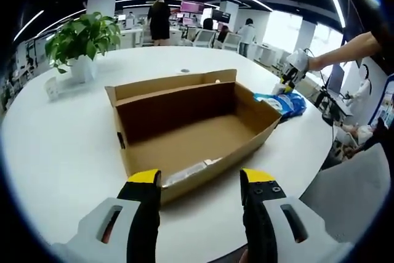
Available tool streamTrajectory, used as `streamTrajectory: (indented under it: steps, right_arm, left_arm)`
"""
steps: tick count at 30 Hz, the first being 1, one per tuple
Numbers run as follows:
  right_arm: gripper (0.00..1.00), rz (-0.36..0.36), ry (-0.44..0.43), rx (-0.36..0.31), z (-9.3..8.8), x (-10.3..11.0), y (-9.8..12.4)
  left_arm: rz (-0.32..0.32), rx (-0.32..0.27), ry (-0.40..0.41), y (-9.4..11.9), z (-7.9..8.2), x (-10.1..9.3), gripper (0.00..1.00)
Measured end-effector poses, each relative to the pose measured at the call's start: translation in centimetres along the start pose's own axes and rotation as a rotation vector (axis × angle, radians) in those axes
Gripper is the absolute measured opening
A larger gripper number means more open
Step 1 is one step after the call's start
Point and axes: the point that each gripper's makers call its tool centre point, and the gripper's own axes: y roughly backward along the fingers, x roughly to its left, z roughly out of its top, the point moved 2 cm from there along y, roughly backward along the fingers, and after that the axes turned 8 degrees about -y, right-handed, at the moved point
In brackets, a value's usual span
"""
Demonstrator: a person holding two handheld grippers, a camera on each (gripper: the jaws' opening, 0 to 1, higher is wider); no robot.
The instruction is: Operate the shoe box by opening the lid, removing the specified soft item, and placing it in the target area until the item is outside and the box remains undamaged.
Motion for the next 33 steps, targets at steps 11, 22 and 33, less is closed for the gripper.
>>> streamTrajectory:
  steps: [11, 22, 33]
  right_arm:
    - [0.17, 0.006, 0.022, 0.054, -0.8, 0.0, -0.8]
    - [0.2, -0.032, -0.026, 0.05, -1.4, -1.3, 0.2]
    - [0.2, -0.083, -0.068, 0.044, -1.9, -1.4, 1.9]
  left_arm:
    - [-0.009, -0.002, -0.004, -0.1, -0.2, 0.1, 0.53]
    - [-0.013, -0.023, -0.003, -0.1, 0.2, 0.1, 0.53]
    - [-0.022, -0.044, -0.004, 0.0, 0.6, -0.2, 0.53]
